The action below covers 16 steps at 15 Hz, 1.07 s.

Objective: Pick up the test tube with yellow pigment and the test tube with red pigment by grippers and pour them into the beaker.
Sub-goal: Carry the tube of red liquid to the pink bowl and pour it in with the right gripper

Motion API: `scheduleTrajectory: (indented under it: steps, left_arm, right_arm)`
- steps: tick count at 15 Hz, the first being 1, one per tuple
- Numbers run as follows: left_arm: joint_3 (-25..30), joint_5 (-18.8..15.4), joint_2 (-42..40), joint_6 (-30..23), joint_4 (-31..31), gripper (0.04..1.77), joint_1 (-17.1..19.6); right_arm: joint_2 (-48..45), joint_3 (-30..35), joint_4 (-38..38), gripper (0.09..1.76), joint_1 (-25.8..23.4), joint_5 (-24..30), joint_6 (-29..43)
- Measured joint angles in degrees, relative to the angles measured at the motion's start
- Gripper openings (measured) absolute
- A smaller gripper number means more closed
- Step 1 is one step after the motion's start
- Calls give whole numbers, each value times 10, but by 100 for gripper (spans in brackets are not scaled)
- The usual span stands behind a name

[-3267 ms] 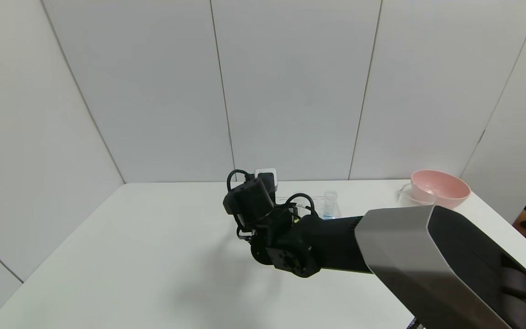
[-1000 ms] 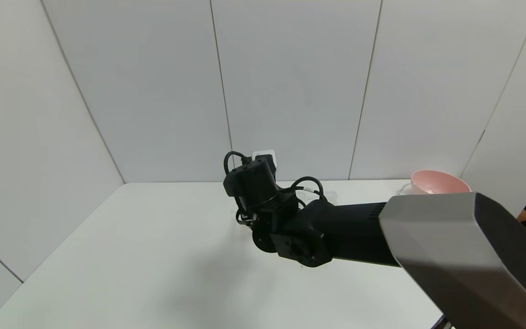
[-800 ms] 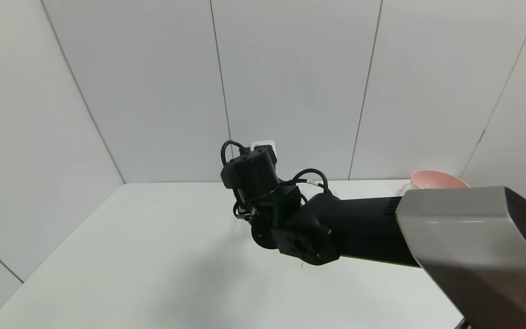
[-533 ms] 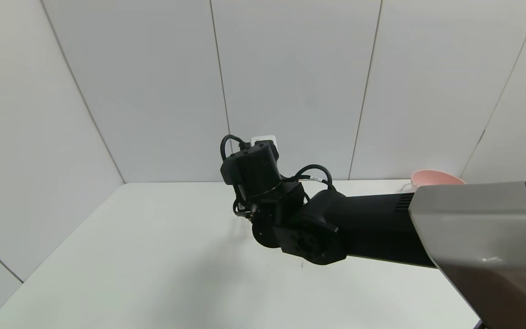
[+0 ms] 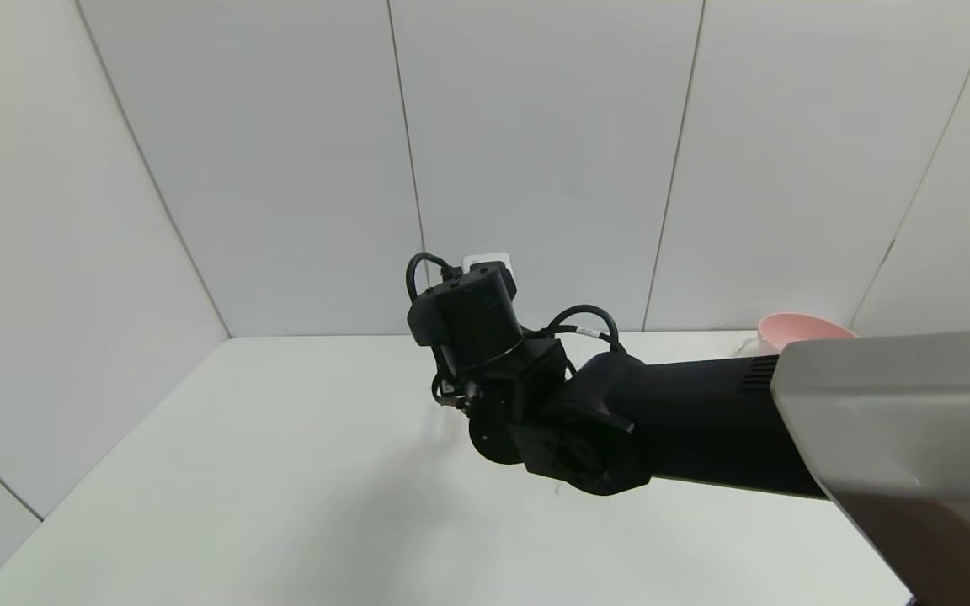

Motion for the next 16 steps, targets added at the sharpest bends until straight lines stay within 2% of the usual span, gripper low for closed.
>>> scheduleTrajectory:
  steps: [4,8,10,13,16]
  left_arm:
    - [0,0,0,0,0,172,0]
    - [0,0,0,0,0,172,0]
    - [0,0,0,0,0,172,0]
    - [0,0,0,0,0,172,0]
    - [0,0,0,0,0,172,0]
  right_arm:
    - [-52,107,-9,48,0,25,-5]
    - [-163,268,-29,48,-8,84,-6]
    - [-228,345,-34,48,-27,116,-15]
    - [-329,448,-37,48,-103,207,-57]
    - [-409,513,-34,48,-229,323,-118]
